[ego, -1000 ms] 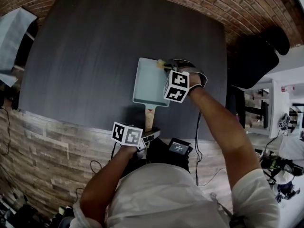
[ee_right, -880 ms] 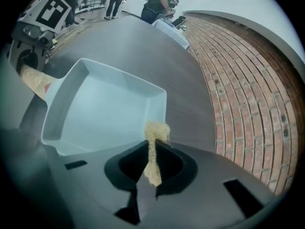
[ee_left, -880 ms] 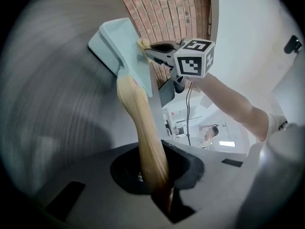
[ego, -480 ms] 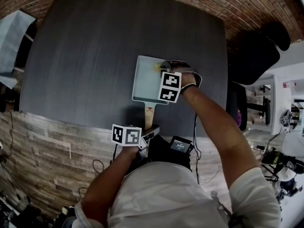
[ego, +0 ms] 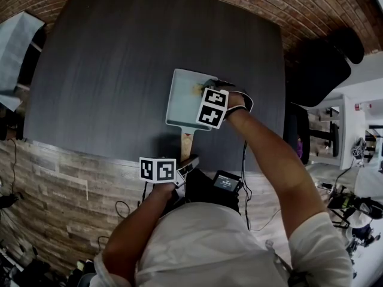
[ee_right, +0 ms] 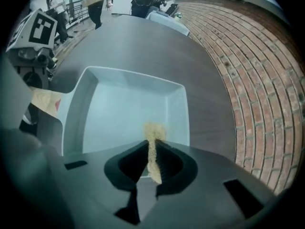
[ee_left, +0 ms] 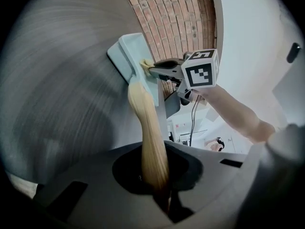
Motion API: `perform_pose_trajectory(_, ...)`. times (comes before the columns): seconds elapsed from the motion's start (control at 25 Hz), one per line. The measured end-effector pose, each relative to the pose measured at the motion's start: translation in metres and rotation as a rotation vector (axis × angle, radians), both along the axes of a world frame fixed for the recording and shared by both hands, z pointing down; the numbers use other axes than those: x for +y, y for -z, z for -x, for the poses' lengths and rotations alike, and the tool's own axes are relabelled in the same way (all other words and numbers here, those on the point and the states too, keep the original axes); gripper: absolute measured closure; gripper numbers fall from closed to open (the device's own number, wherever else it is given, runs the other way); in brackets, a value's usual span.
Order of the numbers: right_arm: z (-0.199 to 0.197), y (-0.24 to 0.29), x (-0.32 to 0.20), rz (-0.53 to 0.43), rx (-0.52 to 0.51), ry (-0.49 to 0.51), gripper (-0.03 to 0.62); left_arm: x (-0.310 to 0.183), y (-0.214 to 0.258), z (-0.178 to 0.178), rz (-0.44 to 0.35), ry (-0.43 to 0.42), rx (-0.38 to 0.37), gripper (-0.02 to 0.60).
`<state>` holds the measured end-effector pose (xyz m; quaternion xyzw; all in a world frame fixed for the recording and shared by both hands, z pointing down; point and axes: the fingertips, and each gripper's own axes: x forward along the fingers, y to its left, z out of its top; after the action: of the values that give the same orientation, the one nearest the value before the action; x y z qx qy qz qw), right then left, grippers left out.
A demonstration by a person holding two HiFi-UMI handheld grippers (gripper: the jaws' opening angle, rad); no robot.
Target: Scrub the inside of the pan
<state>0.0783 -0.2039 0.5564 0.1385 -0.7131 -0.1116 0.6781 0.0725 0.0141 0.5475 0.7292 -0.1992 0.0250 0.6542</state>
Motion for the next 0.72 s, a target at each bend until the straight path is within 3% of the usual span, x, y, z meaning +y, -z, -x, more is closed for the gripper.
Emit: perform_pose_trajectory(0.72,0.009,-0.001,0.068,0.336,-0.097,-0.203,0.548,0.0,0.001,0.0,-0.002,0.012,-0.003,0.552)
